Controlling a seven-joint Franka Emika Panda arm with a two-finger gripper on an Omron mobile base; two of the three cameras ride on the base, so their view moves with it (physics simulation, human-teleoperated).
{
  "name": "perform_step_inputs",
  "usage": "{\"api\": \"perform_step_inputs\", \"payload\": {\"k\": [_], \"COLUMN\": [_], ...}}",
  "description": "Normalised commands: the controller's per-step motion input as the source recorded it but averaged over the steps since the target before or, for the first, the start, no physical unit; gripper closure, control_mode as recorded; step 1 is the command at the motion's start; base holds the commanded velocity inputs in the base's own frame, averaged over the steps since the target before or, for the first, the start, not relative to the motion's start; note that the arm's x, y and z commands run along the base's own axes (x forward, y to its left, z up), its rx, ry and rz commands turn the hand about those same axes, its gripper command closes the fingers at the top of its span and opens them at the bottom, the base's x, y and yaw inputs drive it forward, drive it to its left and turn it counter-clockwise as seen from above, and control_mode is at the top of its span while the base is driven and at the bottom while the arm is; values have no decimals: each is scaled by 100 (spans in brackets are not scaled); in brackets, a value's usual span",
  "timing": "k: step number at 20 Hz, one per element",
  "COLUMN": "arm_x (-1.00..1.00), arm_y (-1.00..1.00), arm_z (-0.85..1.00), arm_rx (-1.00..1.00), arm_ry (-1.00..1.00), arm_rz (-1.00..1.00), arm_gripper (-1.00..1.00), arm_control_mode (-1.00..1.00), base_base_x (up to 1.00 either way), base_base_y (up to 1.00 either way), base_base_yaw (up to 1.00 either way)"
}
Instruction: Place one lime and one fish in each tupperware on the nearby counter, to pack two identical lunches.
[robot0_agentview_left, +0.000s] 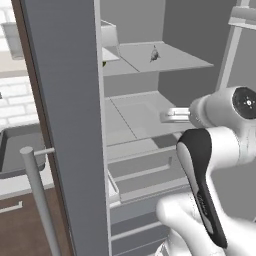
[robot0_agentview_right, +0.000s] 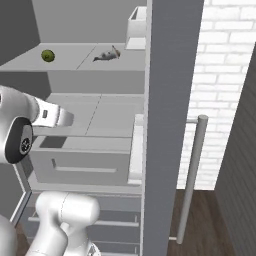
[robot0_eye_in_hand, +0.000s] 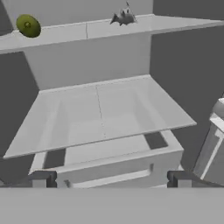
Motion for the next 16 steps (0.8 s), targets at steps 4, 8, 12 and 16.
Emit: {"api": "perform_step_inputs", "payload": {"k": [4,8,12,16], "arm_x": [-3,0,0,3], "arm_y": [-23,-3,0,-7], "arm_z": [100,100,100,100], "arm_rx": [0,0,-1,-3], "arm_ry": [-49,-39,-30,6], "arm_rz": [3,0,0,-12], "arm_gripper": [-100,-100,-100,-100], "arm_control_mode": [-100,-100,-100,-100], "base_base_x": [0,0,0,0], "base_base_y": [0,0,0,0], "base_base_yaw": [0,0,0,0]}}
